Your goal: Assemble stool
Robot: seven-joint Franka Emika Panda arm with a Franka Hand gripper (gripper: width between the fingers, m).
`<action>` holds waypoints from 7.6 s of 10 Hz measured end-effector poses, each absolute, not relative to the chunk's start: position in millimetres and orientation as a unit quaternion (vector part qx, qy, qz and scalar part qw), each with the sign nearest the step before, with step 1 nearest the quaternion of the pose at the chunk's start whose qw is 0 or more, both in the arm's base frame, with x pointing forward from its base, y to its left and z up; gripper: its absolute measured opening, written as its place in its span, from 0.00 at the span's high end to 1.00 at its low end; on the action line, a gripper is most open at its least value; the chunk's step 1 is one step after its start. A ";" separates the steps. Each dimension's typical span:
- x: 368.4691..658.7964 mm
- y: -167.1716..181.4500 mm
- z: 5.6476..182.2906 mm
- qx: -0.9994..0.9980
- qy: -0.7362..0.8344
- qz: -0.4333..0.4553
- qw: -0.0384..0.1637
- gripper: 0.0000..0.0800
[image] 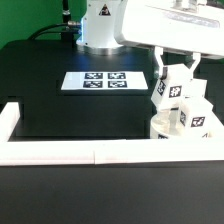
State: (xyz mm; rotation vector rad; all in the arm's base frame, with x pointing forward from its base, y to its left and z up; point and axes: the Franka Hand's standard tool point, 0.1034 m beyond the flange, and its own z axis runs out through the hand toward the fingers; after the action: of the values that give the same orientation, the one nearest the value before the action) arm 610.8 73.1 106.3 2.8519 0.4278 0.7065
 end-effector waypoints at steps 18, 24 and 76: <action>602.2 70.2 84.5 0.955 0.143 0.243 0.091 0.22; 602.2 70.2 84.5 0.955 0.143 0.243 0.091 0.19; 582.6 74.8 72.1 0.909 0.415 -0.030 0.028 0.19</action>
Offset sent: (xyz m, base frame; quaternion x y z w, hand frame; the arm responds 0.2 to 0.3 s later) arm -0.0109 0.0014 -0.0098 0.0025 0.0103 0.0060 0.9999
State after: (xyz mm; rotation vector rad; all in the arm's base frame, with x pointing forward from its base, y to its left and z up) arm 582.6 74.8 72.1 2.8059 1.2798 -0.0926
